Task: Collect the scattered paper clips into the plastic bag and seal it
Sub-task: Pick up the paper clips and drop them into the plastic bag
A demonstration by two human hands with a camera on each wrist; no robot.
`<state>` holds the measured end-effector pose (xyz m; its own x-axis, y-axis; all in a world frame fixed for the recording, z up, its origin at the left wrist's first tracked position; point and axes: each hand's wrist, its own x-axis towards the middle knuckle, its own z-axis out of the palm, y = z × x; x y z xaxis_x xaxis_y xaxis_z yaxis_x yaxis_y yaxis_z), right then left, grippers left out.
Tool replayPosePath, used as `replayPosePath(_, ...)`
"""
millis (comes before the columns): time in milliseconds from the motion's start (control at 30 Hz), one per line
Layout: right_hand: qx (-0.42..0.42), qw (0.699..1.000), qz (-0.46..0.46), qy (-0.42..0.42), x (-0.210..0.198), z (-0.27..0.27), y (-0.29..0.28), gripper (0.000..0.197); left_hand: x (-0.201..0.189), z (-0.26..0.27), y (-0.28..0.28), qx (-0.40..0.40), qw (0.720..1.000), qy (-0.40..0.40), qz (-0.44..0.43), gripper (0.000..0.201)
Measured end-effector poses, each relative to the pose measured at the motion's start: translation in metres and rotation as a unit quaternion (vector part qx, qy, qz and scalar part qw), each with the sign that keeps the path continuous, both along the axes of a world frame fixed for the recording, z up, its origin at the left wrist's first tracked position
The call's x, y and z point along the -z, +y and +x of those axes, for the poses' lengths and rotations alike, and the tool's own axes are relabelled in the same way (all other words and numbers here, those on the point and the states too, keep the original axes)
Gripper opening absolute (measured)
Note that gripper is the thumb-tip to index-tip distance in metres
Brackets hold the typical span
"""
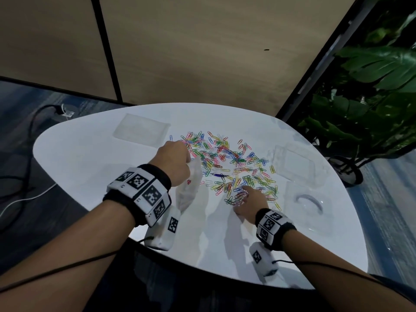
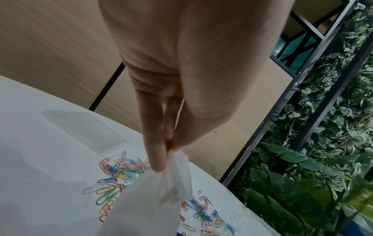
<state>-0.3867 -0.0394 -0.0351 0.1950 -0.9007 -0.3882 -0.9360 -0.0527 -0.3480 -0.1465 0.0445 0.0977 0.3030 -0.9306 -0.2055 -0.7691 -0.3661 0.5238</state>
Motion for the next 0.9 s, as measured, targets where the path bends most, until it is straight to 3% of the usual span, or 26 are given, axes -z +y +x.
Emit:
replayPosePath(67,-0.023,0.999,-0.034,-0.002,-0.003,0.013,-0.004,0.060,0.003,0.001,-0.001,0.001,1.000,-0.010,0.000,0.027)
replayPosePath(200,-0.109,0.992,-0.068,0.007,0.002,0.029,-0.013,0.063,0.006,0.006,-0.002,0.005,1.000,-0.021,0.005,0.026)
replayPosePath(400,-0.213,0.963,-0.146,0.075,0.011,0.041,-0.016,0.023,0.005,0.008,-0.001,0.008,1.000,-0.016,0.014,0.026)
replayPosePath(500,-0.218,0.961,-0.132,0.105,0.004,0.037,-0.023,0.019,0.003,0.005,-0.001,0.014,1.000,-0.014,0.016,0.025)
replayPosePath(567,-0.165,0.977,-0.100,0.090,-0.007,0.032,-0.031,0.017,0.000,0.002,-0.001,0.020,0.999,-0.017,0.018,0.025)
replayPosePath(667,-0.046,0.997,-0.060,0.000,-0.029,0.024,-0.043,0.011,-0.002,-0.002,0.000,0.026,0.999,-0.023,0.022,0.025)
replayPosePath(733,0.033,0.987,0.016,-0.155,-0.047,0.025,-0.043,0.011,-0.004,-0.004,0.000,0.027,0.999,-0.028,0.028,0.024)
replayPosePath(833,0.099,0.881,0.156,-0.435,-0.076,0.045,-0.027,0.012,-0.007,-0.008,-0.001,0.030,0.999,-0.028,0.032,0.023)
replayPosePath(900,0.081,0.831,0.209,-0.508,-0.089,0.065,-0.011,0.016,-0.008,-0.011,-0.002,0.022,0.999,-0.020,0.029,0.023)
